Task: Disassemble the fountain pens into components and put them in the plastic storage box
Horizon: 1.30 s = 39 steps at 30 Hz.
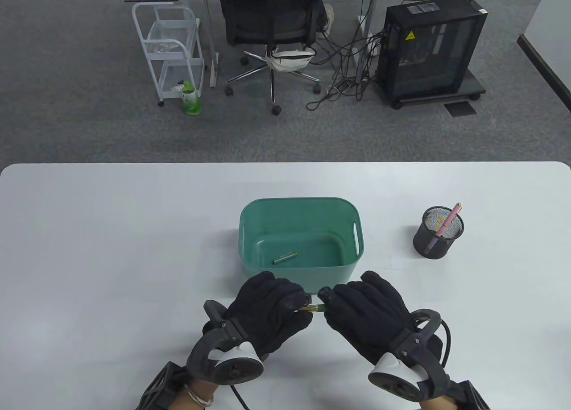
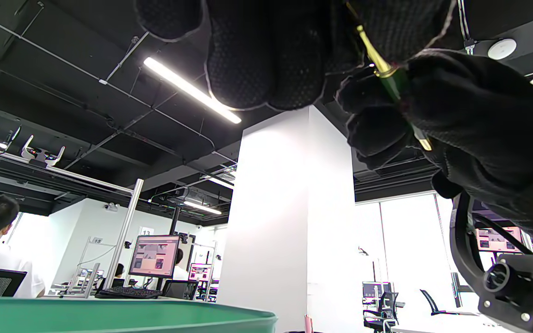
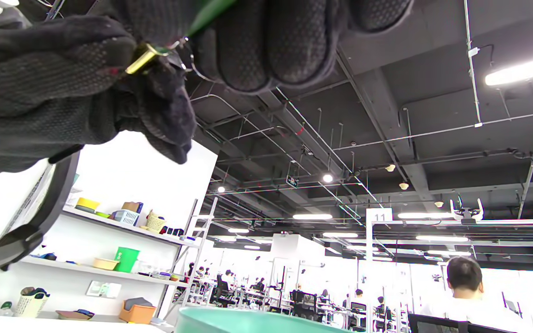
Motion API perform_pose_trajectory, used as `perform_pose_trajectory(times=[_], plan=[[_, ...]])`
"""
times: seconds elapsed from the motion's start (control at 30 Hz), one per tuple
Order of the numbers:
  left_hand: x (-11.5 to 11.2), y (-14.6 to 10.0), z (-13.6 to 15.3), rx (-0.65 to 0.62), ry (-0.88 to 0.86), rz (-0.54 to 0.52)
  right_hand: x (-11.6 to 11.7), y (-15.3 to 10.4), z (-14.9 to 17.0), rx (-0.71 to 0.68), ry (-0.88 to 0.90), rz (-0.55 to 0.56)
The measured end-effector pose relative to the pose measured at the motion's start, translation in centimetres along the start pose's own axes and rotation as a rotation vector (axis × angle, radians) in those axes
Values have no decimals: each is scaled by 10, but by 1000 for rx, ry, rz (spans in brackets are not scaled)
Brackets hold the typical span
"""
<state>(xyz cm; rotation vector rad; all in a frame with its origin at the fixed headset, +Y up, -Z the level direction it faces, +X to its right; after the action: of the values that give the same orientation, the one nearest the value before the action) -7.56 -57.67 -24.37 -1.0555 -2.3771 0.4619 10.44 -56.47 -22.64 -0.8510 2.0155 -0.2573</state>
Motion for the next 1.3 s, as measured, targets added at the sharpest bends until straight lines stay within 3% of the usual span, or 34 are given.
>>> perform_pose_trajectory(times=[1.3], plan=[[-4,0,5,27,31,-1,11,0,5,12,-22,-26]])
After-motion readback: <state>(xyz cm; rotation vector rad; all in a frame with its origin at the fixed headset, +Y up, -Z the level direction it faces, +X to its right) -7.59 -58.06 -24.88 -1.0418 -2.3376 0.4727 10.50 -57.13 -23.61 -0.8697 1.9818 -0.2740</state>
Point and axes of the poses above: the tracker on the back of each hand, its own z axis roughly to the little-finger side, its own y axis roughly from the wrist to the fingertips, x = y × z, the point moved 5 cm from there along y, roughly from the wrist to the fingertips, and after that the axes turned 5 degrees about -y, right-handed, at the moved point
